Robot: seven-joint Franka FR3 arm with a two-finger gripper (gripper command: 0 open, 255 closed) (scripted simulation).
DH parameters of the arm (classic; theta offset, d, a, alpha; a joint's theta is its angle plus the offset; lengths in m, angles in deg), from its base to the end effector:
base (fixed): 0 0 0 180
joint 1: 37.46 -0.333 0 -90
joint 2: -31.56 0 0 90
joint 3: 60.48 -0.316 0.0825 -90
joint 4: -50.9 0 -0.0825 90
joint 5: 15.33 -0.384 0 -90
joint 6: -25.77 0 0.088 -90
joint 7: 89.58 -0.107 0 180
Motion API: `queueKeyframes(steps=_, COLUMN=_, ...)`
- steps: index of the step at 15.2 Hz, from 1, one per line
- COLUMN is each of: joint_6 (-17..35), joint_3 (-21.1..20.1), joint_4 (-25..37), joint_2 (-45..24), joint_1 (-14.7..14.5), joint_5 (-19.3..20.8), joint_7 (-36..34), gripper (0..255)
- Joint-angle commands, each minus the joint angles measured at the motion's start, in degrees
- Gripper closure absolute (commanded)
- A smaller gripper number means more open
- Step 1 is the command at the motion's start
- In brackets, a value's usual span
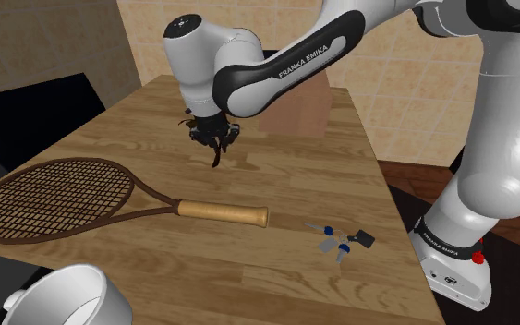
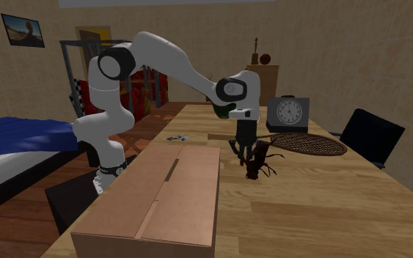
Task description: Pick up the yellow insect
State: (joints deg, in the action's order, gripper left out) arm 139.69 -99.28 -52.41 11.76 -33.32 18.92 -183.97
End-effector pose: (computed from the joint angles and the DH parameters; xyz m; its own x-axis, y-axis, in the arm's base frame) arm 0.5495 0.2997 0.3873 0.6719 -0.6716 0.3123 -0.7220 -0.6879 0.0742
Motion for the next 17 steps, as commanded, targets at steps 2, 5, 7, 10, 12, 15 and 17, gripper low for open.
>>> queueKeyframes(steps=2, joint_6=0.04, joint_3=0.0, joint_4=-0.04, joint_2=0.01, joint_1=0.01, joint_5=0.01, joint_7=-0.01, gripper=255)
queueKeyframes(steps=5, joint_6=0.04, joint_3=0.0, joint_4=-0.05, joint_2=0.01, joint_1=0.02, joint_5=0.0, joint_7=-0.01, gripper=255)
queueKeyframes(steps=7, joint_6=-0.11, joint_3=0.01, joint_4=0.2, joint_2=-0.13, joint_1=-0.09, joint_5=0.06, joint_7=-0.03, gripper=255)
queueKeyframes(steps=10, joint_6=-1.71, joint_3=-0.38, joint_4=1.28, joint_2=0.84, joint_1=0.12, joint_5=-0.95, joint_7=1.04, gripper=255)
queueKeyframes(steps=12, joint_6=-2.81, joint_3=-0.61, joint_4=2.07, joint_2=1.43, joint_1=0.23, joint_5=-1.58, joint_7=1.74, gripper=255)
queueKeyframes(steps=15, joint_6=-4.51, joint_3=-0.92, joint_4=3.37, joint_2=2.24, joint_1=0.34, joint_5=-2.44, joint_7=2.75, gripper=255)
queueKeyframes(steps=17, joint_6=-5.68, joint_3=-1.1, joint_4=4.31, joint_2=2.72, joint_1=0.39, joint_5=-2.96, joint_7=3.4, gripper=255)
